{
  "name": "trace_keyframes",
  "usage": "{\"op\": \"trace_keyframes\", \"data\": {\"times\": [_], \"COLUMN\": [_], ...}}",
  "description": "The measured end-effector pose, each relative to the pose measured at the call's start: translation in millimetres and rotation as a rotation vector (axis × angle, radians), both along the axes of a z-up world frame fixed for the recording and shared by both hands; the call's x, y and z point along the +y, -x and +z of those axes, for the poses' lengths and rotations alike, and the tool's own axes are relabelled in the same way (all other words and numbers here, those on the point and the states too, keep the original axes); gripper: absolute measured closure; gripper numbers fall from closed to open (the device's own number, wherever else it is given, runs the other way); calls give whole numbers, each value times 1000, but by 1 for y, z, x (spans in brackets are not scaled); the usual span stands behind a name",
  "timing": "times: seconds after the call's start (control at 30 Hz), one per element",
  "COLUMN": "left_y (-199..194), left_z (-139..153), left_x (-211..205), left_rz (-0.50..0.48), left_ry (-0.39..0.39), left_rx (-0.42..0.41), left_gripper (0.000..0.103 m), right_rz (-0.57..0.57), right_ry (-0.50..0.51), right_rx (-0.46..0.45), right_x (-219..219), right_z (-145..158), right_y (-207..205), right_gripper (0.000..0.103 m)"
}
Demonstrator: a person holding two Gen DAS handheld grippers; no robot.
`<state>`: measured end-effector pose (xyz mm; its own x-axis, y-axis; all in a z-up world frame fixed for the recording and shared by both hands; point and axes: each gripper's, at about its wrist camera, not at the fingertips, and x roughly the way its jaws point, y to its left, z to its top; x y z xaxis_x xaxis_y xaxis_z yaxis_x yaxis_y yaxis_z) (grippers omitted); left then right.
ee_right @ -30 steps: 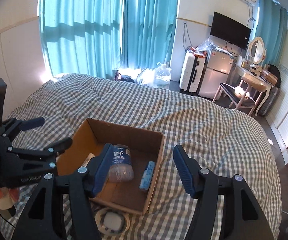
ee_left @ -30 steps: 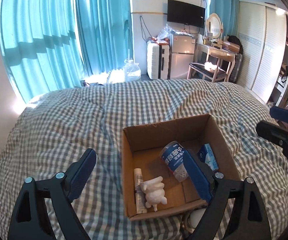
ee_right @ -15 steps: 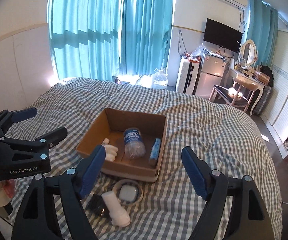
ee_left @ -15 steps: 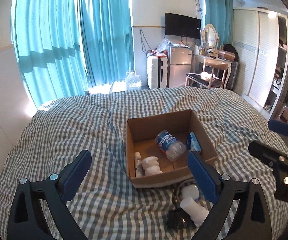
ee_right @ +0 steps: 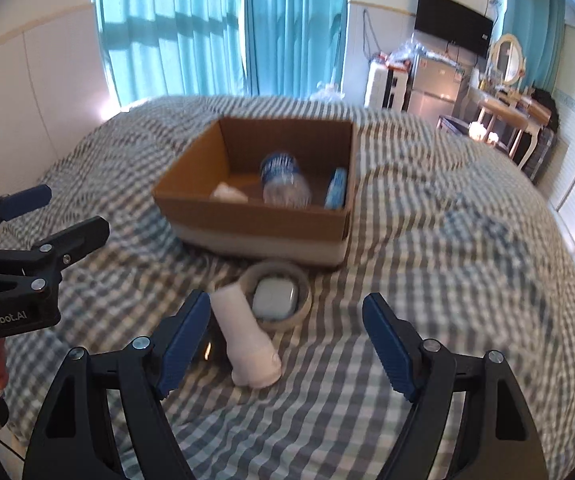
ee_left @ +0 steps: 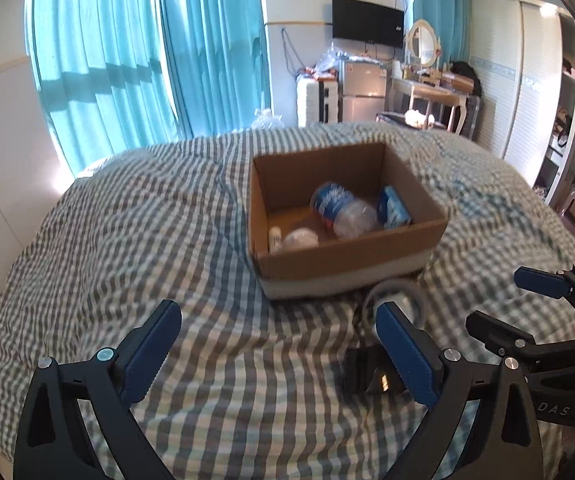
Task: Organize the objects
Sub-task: 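Withdraw both tools from the box toward the cup stack and sunglasses, then grasp the white cup stack with right tool while left tool grasps black sunglasses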
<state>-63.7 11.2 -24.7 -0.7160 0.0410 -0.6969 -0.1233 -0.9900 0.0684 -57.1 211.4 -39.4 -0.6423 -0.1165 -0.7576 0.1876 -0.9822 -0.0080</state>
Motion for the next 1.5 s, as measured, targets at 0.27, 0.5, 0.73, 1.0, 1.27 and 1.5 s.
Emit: {"op": "trace_keyframes", "data": {"times": [0.27,0.5,0.73,1.0,1.27,1.5], "left_y": [0,1,-1,1,9,21], "left_z": [-54,-57,-59,-74,-91,-117], "left_x": [2,-6,0,39,71,83], "left_rz": [6,32,12,-70,-122,-159], "left_ry": [52,14,38,80,61,19], "left_rx": [-98,-120,-123,-163,-189,-292], "left_gripper": [3,3,3,3,8,37], "right_rz": [24,8,40,-52,-89,-98], "right_ry": [-16,-49,-55,12,20,68], "right_rx": [-153,-254,-273,-147,-118,-127], "right_x": [-17,-21,-24,24,46,57], "right_z": [-70,-103,-109,-55,-47,-54], "right_y": [18,34,33,24,12,7], "right_gripper": [24,33,57,57,57,57]}}
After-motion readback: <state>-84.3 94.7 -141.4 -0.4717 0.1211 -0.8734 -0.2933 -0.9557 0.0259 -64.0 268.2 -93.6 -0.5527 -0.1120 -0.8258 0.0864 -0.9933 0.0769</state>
